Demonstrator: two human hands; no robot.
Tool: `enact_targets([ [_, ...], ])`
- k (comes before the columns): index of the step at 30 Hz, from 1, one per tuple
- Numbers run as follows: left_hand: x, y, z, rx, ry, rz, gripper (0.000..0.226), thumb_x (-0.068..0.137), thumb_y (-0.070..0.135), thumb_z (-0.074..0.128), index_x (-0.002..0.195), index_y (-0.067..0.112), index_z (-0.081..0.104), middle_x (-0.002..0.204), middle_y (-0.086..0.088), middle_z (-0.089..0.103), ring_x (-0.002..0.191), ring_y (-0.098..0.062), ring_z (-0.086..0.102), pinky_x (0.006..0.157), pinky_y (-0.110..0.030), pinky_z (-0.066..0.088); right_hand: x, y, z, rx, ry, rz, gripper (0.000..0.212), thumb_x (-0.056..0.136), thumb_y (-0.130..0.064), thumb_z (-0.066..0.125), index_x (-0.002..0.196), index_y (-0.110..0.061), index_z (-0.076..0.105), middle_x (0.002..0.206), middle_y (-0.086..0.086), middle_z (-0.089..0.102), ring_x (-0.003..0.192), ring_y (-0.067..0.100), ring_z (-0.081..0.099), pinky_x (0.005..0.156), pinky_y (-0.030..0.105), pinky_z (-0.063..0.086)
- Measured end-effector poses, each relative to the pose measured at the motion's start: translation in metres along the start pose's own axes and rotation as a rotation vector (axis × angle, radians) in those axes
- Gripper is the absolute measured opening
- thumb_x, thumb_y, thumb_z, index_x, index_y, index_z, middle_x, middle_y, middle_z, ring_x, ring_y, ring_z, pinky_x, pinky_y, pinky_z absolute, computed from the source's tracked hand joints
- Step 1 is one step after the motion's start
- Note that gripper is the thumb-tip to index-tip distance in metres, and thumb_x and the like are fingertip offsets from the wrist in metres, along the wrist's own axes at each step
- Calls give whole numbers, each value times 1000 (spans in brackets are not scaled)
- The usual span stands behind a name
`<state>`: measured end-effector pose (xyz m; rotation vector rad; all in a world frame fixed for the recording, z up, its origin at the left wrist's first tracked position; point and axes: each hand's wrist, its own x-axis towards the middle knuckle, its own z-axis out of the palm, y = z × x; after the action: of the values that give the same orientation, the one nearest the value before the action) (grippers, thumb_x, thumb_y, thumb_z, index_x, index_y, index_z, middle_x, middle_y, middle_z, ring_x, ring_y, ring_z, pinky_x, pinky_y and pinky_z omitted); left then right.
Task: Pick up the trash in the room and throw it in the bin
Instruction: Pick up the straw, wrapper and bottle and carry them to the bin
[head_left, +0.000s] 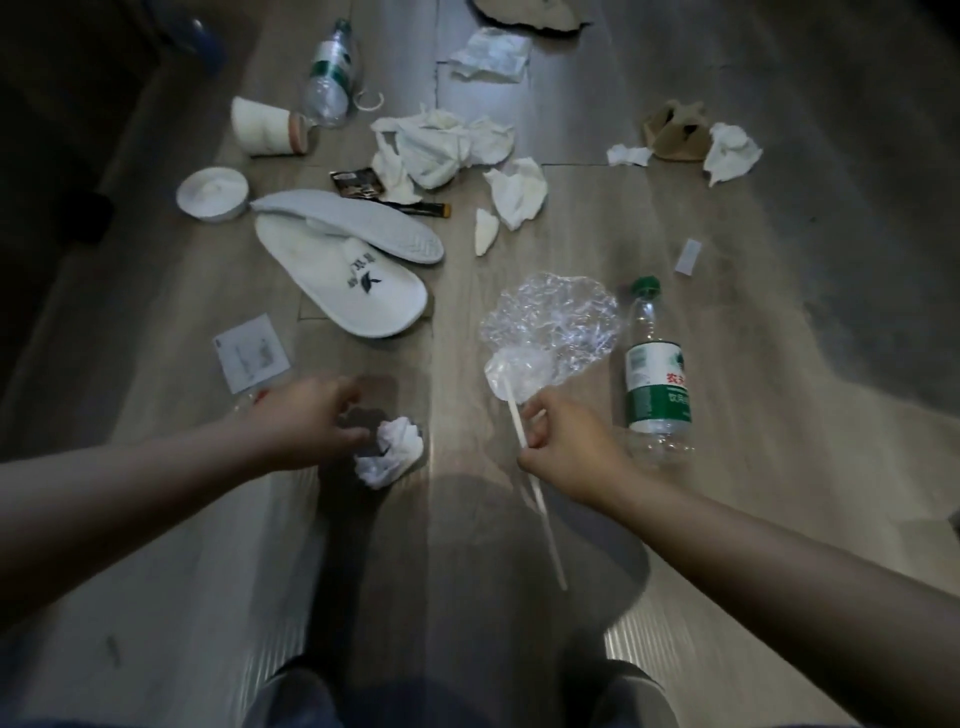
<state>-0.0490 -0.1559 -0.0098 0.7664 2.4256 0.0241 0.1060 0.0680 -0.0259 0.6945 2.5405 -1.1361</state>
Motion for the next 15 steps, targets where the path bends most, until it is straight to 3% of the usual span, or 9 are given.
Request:
enact_targets([
  [4, -4, -2, 7, -93, -15, -39, 58, 83, 45, 66, 132, 19, 49, 123, -3, 63, 106, -17, 62, 78, -25, 46, 13, -21, 18, 182, -61, -22, 30, 83, -9, 64, 110, -10, 53, 84, 4, 67, 82, 19, 63, 77, 33, 50],
  [7, -3, 7, 17, -160, -50, -28, 72, 77, 54, 68, 135, 22, 42, 126, -4, 57, 103, -17, 58, 82, -29, 49, 9, -16, 19, 174, -37, -43, 30, 85, -8, 61, 114, -11, 54, 90, 2, 69, 88, 17, 65, 83, 33, 52],
  [11, 0, 32, 42, -177, -58, -86, 88, 61, 70, 71, 126, 21, 39, 127, -6, 40, 108, -21, 49, 88, -35, 46, 2, 8, 4, 111, 55, -16, 24, 83, -5, 60, 105, -14, 58, 84, 1, 68, 79, 14, 66, 77, 31, 51],
  [15, 8, 53, 56, -162, -22, -168, 107, 60, 71, 71, 140, 18, 24, 137, -10, 28, 125, -30, 37, 100, -40, 40, -4, 30, -10, 84, 114, 56, 26, 83, -11, 63, 108, -16, 59, 87, -3, 65, 79, 12, 63, 69, 25, 50],
])
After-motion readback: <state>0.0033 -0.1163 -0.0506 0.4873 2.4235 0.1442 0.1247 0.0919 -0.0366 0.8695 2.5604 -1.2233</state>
